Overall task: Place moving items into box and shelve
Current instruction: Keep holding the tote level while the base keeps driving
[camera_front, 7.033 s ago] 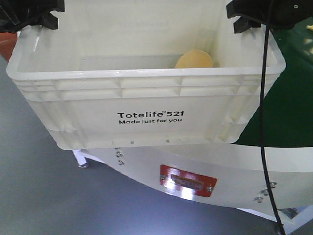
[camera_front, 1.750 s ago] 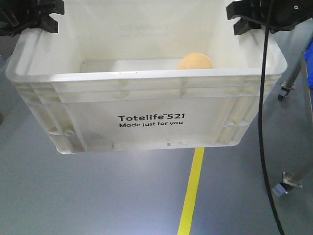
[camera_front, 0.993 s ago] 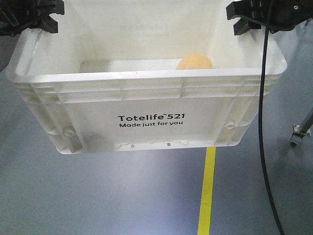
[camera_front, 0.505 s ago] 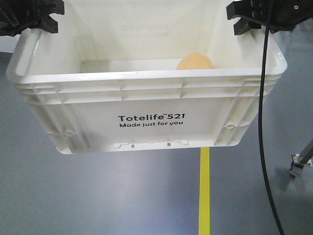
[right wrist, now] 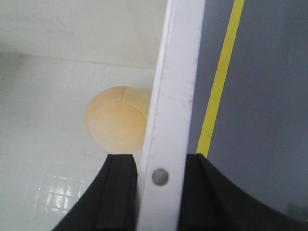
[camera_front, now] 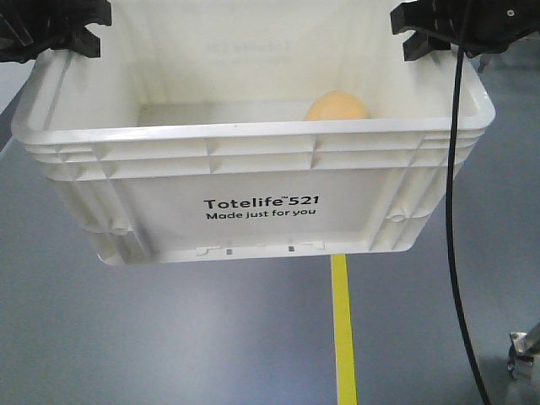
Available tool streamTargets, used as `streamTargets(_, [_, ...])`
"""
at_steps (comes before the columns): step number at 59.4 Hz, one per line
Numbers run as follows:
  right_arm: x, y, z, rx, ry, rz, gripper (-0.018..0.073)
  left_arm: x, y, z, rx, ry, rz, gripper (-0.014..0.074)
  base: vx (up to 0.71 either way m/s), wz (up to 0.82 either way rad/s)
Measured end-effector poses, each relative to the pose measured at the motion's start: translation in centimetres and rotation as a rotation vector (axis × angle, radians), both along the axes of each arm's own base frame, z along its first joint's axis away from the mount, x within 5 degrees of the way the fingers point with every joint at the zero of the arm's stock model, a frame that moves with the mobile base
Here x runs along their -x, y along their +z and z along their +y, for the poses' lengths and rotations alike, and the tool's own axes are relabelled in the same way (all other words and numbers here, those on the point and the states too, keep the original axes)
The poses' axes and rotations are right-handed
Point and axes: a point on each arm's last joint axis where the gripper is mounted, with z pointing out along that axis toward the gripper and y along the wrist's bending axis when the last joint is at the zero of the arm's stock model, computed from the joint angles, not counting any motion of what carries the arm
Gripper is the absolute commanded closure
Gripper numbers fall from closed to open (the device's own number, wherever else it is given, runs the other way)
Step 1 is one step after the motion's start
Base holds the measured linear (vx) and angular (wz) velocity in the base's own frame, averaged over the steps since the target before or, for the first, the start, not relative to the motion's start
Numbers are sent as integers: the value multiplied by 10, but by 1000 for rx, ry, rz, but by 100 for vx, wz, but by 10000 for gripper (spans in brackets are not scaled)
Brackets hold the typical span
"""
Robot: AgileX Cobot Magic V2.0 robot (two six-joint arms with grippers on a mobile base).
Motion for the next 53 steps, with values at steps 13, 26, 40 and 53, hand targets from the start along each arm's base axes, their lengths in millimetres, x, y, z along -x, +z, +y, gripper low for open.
streamTargets(13, [0,0,0,0,0,0,572,0,0,0,-1,0,0,611,62,-16])
streamTargets(26, [0,0,0,0,0,0,572,0,0,0,-1,0,0,611,61,-21])
streamTargets(40, [0,0,0,0,0,0,572,0,0,0,-2,0,0,610,60,-28])
streamTargets(53, [0,0,1,0,2,-1,572,0,0,1,-4,2,-1,610,58,-39])
